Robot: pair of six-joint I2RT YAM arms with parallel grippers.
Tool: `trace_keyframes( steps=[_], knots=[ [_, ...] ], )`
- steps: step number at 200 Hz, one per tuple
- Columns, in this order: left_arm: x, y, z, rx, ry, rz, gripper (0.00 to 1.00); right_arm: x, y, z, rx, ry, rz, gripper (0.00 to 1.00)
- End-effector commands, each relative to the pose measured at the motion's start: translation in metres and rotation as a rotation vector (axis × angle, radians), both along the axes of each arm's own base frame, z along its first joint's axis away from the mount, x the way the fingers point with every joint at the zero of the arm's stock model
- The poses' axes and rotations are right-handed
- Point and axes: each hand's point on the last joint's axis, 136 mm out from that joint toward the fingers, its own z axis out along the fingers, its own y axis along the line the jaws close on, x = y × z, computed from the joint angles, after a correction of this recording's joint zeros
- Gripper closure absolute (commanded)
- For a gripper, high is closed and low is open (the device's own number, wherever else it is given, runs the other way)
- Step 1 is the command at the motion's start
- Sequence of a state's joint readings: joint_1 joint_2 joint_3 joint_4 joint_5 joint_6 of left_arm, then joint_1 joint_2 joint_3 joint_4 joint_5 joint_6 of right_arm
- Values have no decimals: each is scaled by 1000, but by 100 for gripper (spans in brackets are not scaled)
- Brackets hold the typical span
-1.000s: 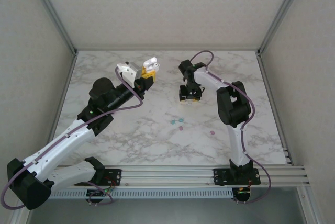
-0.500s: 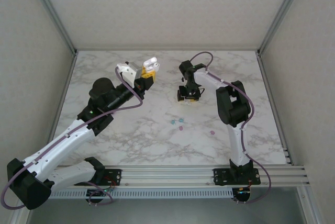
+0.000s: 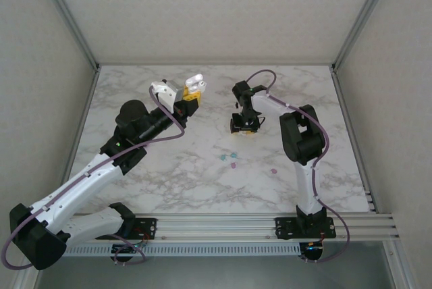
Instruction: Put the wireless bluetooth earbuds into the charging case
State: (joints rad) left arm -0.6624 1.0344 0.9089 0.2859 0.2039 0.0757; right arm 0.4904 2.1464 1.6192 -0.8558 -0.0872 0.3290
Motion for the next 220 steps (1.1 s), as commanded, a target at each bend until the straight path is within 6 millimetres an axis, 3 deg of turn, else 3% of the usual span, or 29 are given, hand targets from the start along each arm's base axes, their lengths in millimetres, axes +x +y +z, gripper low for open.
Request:
trace_keyframes(
  steps=[1, 86, 134, 165, 220],
  knots=[
    [-6, -3, 18, -37, -25, -29, 87, -23, 0, 2, 19, 77, -12, 49],
    [-7, -2, 18, -36, -26, -28, 87, -28, 11, 17, 26, 51, 12, 49],
    [-7, -1, 19, -36, -26, -23, 87, -12, -6, 34, -79, -42, 41, 50],
    [-7, 0, 18, -37, -25, -21, 86, -2, -11, 27, -129, -35, 84, 49],
    [-5, 0, 17, -30, -23, -14, 86, 8, -4, 12, -123, 1, 120, 51]
  ],
)
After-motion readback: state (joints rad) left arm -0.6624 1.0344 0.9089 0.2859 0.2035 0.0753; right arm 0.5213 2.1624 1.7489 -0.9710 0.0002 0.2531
